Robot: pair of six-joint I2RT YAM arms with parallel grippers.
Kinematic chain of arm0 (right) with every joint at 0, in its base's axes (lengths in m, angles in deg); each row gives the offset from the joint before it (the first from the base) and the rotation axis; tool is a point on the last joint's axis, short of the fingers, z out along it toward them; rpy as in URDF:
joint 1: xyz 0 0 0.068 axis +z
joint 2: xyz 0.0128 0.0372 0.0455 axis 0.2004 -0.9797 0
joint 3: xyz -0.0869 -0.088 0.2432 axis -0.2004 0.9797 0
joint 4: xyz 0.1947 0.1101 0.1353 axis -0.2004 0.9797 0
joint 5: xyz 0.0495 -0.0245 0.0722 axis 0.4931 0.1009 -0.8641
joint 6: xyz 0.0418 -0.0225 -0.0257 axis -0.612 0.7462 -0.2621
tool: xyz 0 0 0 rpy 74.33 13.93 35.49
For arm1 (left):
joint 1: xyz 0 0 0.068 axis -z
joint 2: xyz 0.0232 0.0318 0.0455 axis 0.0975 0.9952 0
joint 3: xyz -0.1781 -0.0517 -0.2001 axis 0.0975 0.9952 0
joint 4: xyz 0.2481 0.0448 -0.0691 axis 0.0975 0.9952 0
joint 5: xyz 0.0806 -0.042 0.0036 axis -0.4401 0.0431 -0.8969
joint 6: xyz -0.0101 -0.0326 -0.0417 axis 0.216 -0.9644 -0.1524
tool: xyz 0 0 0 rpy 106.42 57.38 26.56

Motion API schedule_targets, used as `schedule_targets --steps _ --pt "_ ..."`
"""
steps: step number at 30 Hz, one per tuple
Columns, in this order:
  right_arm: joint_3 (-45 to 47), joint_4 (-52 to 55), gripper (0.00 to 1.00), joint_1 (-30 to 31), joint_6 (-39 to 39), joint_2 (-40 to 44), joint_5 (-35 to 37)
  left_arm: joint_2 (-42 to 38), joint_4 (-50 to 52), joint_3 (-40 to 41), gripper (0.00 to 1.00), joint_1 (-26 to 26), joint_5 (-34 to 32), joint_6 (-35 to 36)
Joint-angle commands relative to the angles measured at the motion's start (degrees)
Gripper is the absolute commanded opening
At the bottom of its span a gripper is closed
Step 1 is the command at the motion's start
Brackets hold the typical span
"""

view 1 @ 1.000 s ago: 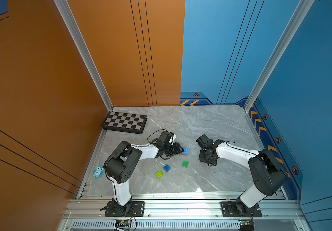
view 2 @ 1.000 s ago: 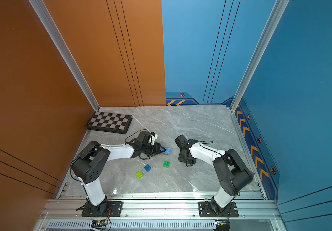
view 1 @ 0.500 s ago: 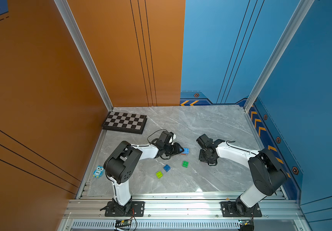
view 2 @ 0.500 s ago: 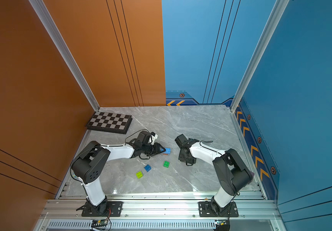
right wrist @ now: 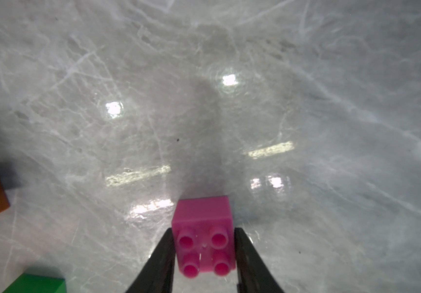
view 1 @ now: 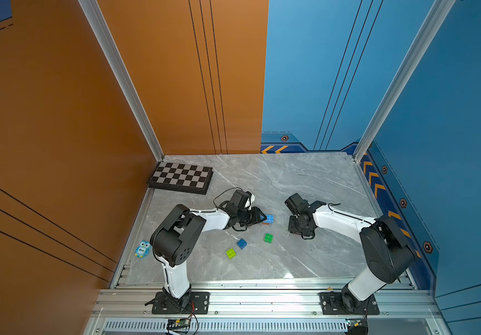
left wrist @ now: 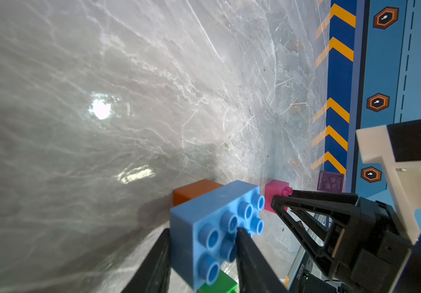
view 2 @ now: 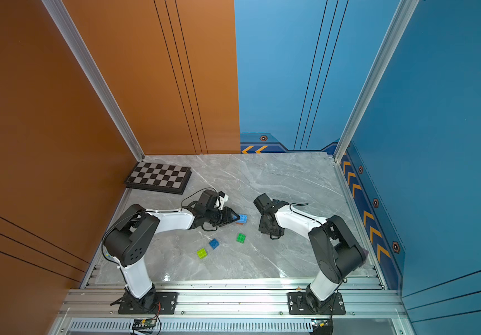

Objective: Assemble the letter v with lego
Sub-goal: Pick up the lego brick from the center of the board, then assemble the lego brick with the lego brick.

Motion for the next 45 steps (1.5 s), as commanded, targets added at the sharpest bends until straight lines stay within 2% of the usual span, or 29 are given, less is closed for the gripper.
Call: schedule_targets --steps 1,9,16,27,45 --pt "-1.6 1.6 0.3 -0.4 0.4 -1.0 0.4 0.4 2.0 0.8 0.43 -0.5 -1.3 0.1" --pt "-2.4 1.9 0.15 0.2 -0.5 0.3 -0.5 0.7 2.0 0.7 0.43 -0.6 -1.1 0.1" --pt "-10.6 5.6 0.05 4.4 -4.5 2.0 2.0 0.7 2.0 0.6 0.43 -0.6 -1.2 0.0" --pt "-23.1 6.7 0.03 9.6 -5.8 -9.6 4.1 1.4 2.0 0.5 0.39 -0.5 -1.4 -0.5" --pt "-23.3 7.0 0.03 10.5 -5.6 -13.3 5.3 1.6 2.0 0.6 0.37 -0.5 -1.6 -0.6"
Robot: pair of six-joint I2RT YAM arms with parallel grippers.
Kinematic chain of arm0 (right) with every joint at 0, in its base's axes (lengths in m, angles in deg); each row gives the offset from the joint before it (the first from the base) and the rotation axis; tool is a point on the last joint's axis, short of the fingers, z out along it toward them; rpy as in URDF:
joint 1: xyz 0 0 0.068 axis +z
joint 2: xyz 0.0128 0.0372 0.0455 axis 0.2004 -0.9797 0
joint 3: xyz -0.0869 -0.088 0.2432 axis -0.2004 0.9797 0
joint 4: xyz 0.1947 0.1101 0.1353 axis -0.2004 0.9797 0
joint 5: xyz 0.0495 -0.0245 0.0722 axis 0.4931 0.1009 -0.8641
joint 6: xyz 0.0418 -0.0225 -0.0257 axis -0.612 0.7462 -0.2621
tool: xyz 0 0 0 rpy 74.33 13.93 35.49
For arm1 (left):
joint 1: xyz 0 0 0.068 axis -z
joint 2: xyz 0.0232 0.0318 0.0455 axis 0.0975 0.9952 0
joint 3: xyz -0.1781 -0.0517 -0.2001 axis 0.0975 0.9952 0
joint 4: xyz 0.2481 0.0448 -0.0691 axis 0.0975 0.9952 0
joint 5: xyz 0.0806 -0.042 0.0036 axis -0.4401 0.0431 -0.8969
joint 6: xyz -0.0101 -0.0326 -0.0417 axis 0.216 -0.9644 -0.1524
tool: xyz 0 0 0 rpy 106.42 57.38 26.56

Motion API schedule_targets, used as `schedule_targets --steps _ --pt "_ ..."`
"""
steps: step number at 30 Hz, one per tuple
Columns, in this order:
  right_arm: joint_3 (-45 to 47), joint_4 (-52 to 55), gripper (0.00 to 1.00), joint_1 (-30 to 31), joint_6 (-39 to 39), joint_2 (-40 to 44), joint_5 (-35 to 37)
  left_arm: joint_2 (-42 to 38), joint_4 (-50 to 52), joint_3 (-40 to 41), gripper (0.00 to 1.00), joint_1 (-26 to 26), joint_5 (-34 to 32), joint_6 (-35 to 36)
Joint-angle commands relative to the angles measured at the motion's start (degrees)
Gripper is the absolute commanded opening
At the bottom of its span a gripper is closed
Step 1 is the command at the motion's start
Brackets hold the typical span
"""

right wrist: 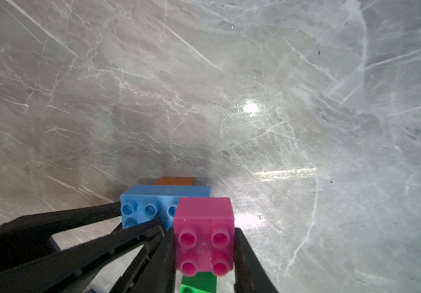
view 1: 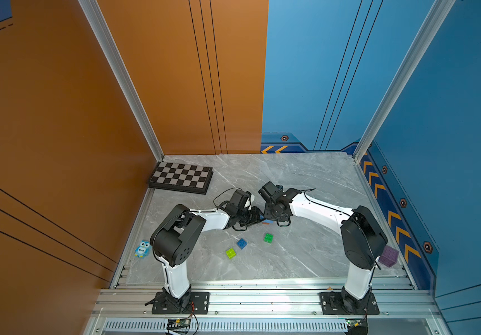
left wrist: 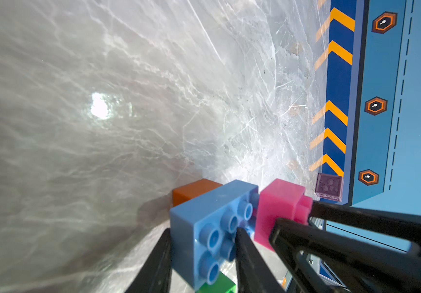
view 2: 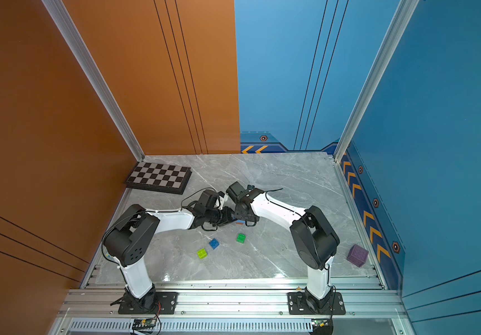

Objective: Assemble the letter v with lego
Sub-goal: Assemble the lego brick with the lego brick.

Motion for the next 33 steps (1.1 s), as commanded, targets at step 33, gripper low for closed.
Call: schedule_targets --steps 33 --pt "0.4 4.1 0.03 1.1 0.6 -1.3 2.1 1.8 2.0 0.9 0.37 -0.5 -2.1 0.0"
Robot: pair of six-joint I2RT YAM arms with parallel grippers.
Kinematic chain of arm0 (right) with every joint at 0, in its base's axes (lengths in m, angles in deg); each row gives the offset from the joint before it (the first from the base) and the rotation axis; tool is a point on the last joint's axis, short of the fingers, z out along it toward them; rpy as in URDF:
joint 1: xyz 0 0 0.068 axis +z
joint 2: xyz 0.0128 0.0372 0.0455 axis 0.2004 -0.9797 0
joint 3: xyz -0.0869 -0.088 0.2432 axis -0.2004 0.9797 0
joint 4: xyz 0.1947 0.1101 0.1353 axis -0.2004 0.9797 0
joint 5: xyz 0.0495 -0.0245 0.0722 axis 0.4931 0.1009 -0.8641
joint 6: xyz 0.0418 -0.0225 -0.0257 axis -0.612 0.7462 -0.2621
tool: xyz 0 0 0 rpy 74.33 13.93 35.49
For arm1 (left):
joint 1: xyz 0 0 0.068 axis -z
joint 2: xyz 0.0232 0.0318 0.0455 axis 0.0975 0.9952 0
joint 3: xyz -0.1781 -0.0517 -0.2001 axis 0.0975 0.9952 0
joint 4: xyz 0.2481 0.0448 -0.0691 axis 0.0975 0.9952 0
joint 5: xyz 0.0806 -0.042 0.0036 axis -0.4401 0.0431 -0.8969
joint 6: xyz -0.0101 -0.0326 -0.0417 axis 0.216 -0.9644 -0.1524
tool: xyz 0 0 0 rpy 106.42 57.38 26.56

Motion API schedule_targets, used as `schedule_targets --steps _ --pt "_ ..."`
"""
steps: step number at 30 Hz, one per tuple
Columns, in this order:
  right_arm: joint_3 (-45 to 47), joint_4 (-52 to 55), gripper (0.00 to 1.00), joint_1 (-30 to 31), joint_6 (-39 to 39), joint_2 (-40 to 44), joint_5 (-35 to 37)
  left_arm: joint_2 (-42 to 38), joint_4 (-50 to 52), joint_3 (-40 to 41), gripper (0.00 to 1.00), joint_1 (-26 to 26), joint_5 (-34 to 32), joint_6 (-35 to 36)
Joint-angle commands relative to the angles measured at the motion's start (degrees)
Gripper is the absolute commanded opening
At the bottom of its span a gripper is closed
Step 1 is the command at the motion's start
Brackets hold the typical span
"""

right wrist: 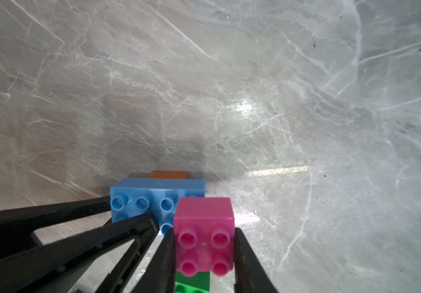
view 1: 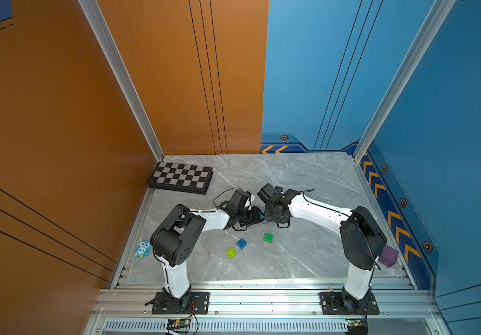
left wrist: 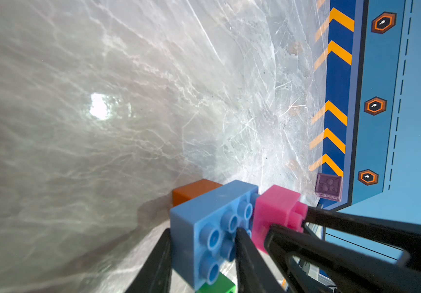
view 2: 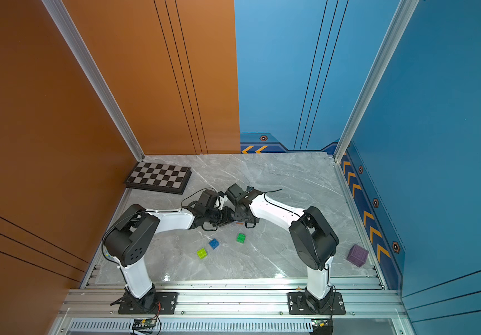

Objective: Assemble the letter v with lego
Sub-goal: Assemble the lego brick with the lego brick.

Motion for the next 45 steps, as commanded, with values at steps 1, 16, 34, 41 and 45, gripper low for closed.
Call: schedule_targets --steps 1,16,34,41,45 --pt "0.0 2.9 0.03 0.1 0.4 -1.6 0.7 1.7 2.2 0.9 0.37 -0.7 -2.1 0.0" --pt "1.0 1.5 0.03 0.5 -1.1 -5.0 0.1 1.6 2.2 1.0 0.37 -0.7 -1.9 0.0" --pt "-0.5 -0.1 0.54 -1.5 0.0 1.9 -3.0 1.3 2.2 1.3 0.37 -0.7 -2.0 -0.4" --pt "7.1 -10.8 0.84 -4.9 1.6 9.2 -10.6 0.7 2.3 1.5 0.37 -0.7 -2.1 -0.6" --pt "24.9 -36.2 0.87 -9.3 -3.1 17.7 -22.5 0.4 2.2 1.9 0.37 -0.7 -2.3 -0.9"
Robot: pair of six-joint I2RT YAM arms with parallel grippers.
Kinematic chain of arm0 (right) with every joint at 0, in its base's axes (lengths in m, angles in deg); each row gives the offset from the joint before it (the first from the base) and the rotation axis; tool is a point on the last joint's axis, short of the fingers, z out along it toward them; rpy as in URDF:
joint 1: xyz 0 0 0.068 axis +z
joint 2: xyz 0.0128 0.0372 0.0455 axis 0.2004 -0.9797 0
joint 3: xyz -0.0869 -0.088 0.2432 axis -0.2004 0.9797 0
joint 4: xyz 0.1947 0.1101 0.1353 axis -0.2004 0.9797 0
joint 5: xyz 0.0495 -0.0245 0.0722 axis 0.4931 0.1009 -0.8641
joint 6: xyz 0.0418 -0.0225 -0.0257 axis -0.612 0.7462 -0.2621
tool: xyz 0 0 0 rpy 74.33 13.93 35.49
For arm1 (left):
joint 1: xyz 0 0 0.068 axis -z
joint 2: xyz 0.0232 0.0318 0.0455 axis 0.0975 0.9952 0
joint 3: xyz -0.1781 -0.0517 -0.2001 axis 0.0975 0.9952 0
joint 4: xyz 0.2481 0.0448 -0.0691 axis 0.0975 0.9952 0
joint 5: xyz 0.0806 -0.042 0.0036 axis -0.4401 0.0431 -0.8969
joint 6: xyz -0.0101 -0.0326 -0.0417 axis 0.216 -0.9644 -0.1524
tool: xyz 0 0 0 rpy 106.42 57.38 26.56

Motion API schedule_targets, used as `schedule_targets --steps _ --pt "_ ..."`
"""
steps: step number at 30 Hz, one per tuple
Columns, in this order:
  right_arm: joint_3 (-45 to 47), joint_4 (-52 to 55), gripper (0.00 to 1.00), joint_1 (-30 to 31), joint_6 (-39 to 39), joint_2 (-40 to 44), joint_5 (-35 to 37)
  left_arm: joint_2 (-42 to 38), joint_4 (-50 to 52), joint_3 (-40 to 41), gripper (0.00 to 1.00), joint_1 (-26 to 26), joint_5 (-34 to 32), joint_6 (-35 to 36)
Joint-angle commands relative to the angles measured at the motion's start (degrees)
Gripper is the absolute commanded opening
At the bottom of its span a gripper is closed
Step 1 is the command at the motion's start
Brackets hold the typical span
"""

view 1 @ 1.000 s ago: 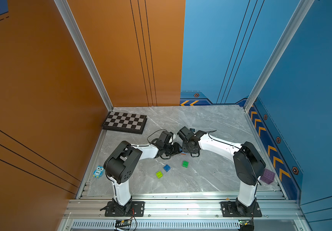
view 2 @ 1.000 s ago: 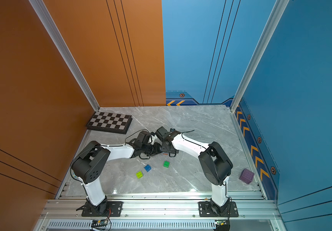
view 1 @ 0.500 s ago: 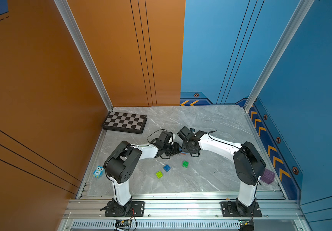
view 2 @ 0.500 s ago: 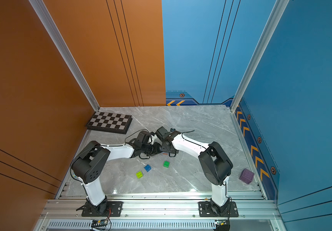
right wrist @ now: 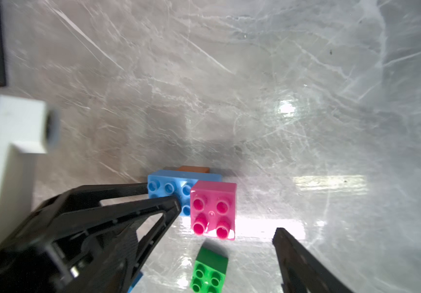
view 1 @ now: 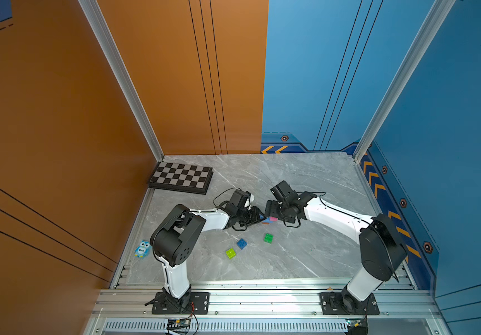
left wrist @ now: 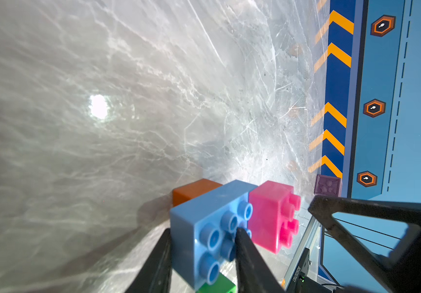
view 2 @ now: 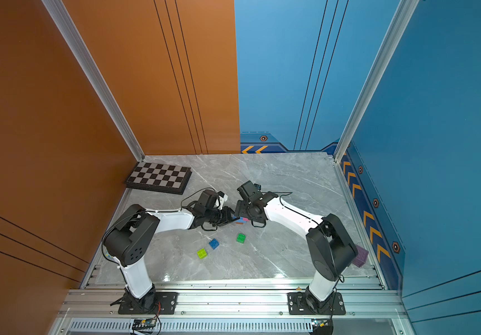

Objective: Assemble the letter v with lego
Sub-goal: Assemble the lego brick with the lego brick.

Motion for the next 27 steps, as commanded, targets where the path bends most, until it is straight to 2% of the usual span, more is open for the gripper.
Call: schedule_targets --steps 1,4,7,14,20,27 --pt "13.6 -26.1 0.85 -3.8 -5.5 5.6 -11.4 0.4 2.6 1.8 0.37 -0.3 -2.4 -0.5" --pt "24.6 -45.5 0.83 -6.1 -11.8 7.8 -15.3 0.4 2.6 2.0 0.37 -0.2 -2.7 -1.0" --pt "30.6 -58.3 0.84 -6.5 -15.6 7.1 -16.2 0.5 2.6 2.1 0.36 -0.1 -3.3 -1.2" --pt "39.2 -84.9 0.82 -7.2 -24.3 -3.0 -16.9 0.8 2.6 2.4 0.35 0.0 -4.0 -2.6" --pt "39.6 -93.4 0.78 -6.8 -27.5 -9.9 -15.6 1.0 2.6 2.8 0.34 0.1 -4.6 -3.0" --pt "38.4 -98.5 0.73 -5.6 -30.2 -16.9 -15.3 1.0 2.5 2.7 0.34 0.1 -4.8 -3.2"
